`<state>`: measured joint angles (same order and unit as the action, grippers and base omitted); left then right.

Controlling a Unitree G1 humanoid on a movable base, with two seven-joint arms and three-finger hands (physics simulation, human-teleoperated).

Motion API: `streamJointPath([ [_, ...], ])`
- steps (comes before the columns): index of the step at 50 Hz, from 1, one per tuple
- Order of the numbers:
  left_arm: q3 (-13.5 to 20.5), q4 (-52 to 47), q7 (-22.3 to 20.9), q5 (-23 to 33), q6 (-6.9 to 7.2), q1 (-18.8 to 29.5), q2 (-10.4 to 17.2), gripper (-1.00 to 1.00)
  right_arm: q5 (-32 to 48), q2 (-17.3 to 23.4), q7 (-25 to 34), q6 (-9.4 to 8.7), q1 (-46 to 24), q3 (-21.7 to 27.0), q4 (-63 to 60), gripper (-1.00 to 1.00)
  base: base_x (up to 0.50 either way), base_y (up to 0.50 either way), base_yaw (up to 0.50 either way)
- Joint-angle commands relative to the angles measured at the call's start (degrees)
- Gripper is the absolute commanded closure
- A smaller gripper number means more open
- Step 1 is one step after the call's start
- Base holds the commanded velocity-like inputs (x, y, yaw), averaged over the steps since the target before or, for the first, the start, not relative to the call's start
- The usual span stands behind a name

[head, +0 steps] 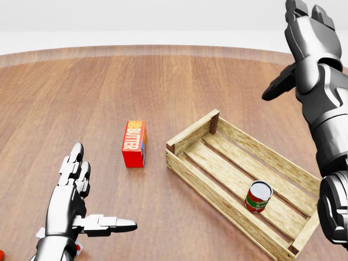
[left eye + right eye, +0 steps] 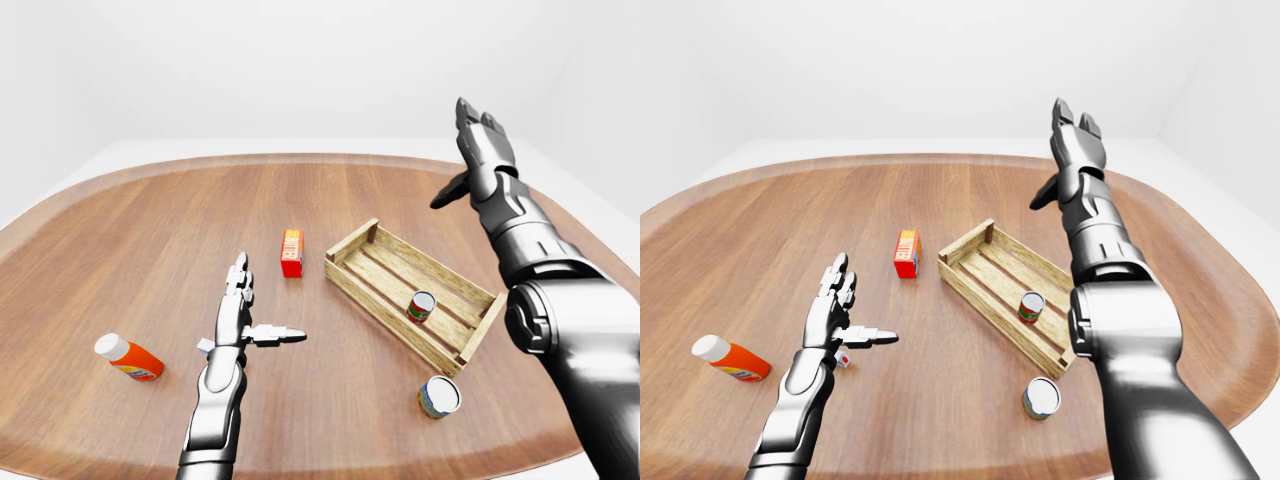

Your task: Pick up the tomato sauce, and put it in the wooden tray.

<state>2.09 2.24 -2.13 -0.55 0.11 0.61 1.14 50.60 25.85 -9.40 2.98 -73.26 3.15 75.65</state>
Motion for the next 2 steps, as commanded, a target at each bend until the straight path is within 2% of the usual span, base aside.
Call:
streamJointPath([
  [1,0.04,0.24,-0.02,-0.01,-0.04,0.15,0.04,-1.00,-0.70,0.55,-6.29,2.02,-0.89,-0.34,-0.15,-1.00,0.00,0.00,0.00],
  [2,0.04,0.21,-0.02,-0.01,-0.04,0.13,0.03,-1.00,-0.70,0.47,-6.26,2.02,-0.77,-0.34,-0.17,-1.00,0.00,0.00,0.00],
])
